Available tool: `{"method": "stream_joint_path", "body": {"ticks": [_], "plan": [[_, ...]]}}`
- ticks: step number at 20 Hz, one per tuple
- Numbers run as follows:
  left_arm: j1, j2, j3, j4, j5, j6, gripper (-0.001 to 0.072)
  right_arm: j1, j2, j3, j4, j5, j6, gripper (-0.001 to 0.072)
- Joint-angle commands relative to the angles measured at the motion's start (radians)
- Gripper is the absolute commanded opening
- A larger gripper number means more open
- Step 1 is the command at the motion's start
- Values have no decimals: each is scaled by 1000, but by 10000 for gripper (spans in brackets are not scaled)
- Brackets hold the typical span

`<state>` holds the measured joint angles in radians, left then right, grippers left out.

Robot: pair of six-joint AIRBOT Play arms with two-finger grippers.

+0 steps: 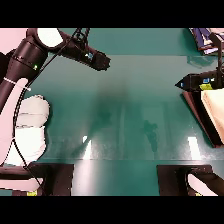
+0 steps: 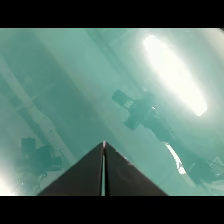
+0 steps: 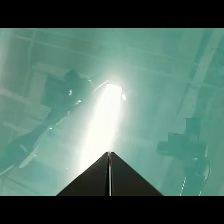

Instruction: Fold the shirts.

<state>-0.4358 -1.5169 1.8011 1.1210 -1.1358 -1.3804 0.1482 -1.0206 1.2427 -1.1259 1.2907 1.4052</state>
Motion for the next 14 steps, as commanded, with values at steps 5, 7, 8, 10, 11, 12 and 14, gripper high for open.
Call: {"method": "stream_joint_path", "body": {"ticks": [5,7,8,10,11,12,14], "plan": [[-1,0,0,0,2,0,27,2,1,0,0,13,0,18],[-1,0,0,0,2,0,27,2,1,0,0,13,0,18],[-1,0,0,0,2,0,27,2,1,0,0,14,0,19],[-1,0,0,0,2,0,28,2,1,0,0,14,0,19],[-1,0,0,0,2,0,27,2,1,0,0,14,0,19],[-1,0,0,0,2,0,27,2,1,0,0,15,0,18],[-1,0,0,-8,8,-3,27,2,1,0,0,19,0,19]]}}
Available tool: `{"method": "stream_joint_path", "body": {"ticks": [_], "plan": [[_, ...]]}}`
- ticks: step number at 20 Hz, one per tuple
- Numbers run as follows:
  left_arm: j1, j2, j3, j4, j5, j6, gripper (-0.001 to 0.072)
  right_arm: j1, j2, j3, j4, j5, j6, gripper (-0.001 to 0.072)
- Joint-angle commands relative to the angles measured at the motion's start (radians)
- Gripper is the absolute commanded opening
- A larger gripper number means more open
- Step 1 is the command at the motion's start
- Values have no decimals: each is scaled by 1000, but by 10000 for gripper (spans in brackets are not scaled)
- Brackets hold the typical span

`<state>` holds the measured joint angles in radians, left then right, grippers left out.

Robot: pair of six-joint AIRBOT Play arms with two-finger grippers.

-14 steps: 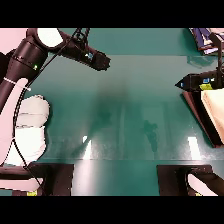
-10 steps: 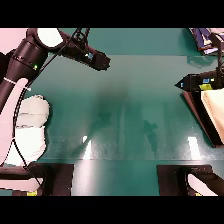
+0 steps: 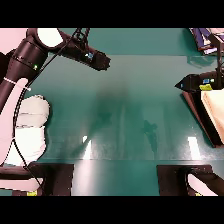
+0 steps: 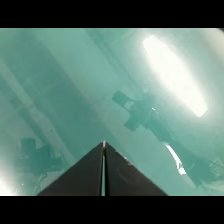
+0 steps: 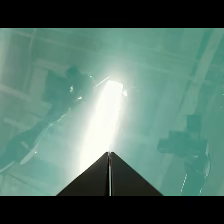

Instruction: Fold the shirts.

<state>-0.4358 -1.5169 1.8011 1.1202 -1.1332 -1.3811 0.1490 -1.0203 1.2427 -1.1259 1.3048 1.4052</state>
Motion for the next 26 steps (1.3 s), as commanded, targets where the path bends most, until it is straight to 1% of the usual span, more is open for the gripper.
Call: {"method": "stream_joint_path", "body": {"ticks": [1,2,4,5,7,9,12,14,16,17,18,19,20,24,25,26], "plan": [[-1,0,0,-17,22,-7,27,1,0,0,0,6,0,18],[-1,1,2,-18,31,0,27,1,0,0,0,6,0,18],[39,12,10,36,-47,1,27,1,0,0,0,7,0,19],[84,27,9,79,-105,-2,27,1,1,0,0,9,0,18],[203,64,9,142,-203,-35,27,1,1,0,0,16,0,18],[328,117,-26,184,-262,-40,26,1,0,0,0,14,0,18],[486,236,-189,282,-255,-82,26,1,0,0,0,10,0,18],[564,299,-316,350,-248,-86,27,1,0,0,0,3,0,18],[622,318,-432,389,-264,-85,28,1,0,0,0,-18,0,18],[643,318,-488,396,-259,-85,88,1,0,0,0,-32,0,18],[659,318,-555,397,-224,-89,435,1,0,0,0,-40,0,18],[668,318,-618,400,-178,-97,720,1,0,0,0,-46,0,18],[669,318,-686,410,-118,-113,679,1,0,0,0,-50,0,18],[669,304,-881,417,72,-113,674,1,0,0,0,-48,0,18],[669,304,-909,417,98,-113,575,1,0,0,0,-49,0,18],[669,303,-923,417,104,-113,380,1,0,0,0,-49,1,18]]}}
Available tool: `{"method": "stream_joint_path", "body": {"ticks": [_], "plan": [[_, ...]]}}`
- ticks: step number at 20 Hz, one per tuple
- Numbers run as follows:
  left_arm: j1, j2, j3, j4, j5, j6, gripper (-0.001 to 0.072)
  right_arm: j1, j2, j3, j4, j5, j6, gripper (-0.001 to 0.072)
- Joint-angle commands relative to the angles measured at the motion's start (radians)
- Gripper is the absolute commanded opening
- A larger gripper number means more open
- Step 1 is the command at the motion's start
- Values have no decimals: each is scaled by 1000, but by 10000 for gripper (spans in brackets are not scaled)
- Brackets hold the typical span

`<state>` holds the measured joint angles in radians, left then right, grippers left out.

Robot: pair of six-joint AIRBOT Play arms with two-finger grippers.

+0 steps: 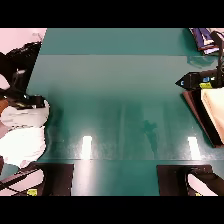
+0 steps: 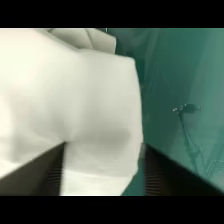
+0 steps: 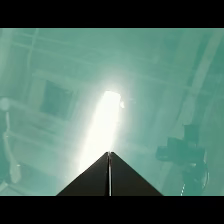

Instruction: Fold the shirts.

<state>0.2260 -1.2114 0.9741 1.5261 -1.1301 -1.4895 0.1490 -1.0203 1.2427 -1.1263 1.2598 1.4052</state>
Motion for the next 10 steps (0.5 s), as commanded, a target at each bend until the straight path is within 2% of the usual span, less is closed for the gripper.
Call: {"method": "stream_joint_path", "body": {"ticks": [1,2,6,10], "plan": [[7,-2,-96,11,99,-4,181,1,0,0,1,-4,0,18],[7,-2,-91,11,91,-3,34,1,0,0,1,-4,0,18],[6,27,0,-33,21,-3,25,1,2,0,9,-10,0,18],[-43,215,267,-129,13,5,25,1,3,120,8,-25,0,18]]}}
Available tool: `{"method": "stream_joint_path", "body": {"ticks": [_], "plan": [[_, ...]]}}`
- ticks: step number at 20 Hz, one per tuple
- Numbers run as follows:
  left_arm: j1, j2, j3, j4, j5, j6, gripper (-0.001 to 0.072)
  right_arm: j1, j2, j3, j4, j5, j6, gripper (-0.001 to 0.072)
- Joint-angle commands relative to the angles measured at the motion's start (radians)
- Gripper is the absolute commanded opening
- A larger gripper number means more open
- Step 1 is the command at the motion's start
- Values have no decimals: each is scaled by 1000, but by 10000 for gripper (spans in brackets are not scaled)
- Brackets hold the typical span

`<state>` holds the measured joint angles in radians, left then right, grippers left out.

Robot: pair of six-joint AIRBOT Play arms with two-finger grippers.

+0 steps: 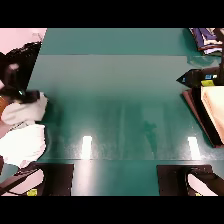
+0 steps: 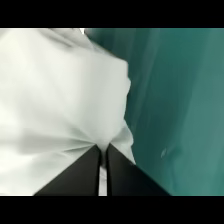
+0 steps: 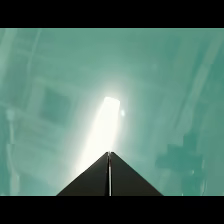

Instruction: Fold the shirts.

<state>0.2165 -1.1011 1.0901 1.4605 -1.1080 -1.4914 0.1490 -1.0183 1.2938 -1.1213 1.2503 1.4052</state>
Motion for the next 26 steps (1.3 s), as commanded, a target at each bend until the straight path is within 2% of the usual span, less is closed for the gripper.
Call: {"method": "stream_joint_path", "body": {"ticks": [1,3,7,11,13,18,19,21,23,26], "plan": [[-72,153,232,-62,-11,7,24,1,2,116,3,-29,0,18],[-179,222,406,-61,-16,7,24,1,2,211,3,-62,1,18],[-425,231,682,-63,-51,-14,23,1,2,358,2,-98,0,18],[-622,153,698,-63,-101,-84,24,1,2,435,2,-92,0,18],[-737,51,690,-80,-153,-84,24,1,2,455,3,-75,0,18],[-976,-238,642,-159,-164,-80,27,1,4,458,2,2,0,18],[-1008,-296,639,-191,-166,-79,55,1,4,458,0,14,0,18],[-1047,-388,639,-211,-164,-71,589,1,4,458,0,18,0,18],[-1032,-423,639,-190,-174,-23,596,1,4,458,-1,19,0,18],[-912,-392,639,-57,-242,-19,596,1,4,458,-6,18,0,18]]}}
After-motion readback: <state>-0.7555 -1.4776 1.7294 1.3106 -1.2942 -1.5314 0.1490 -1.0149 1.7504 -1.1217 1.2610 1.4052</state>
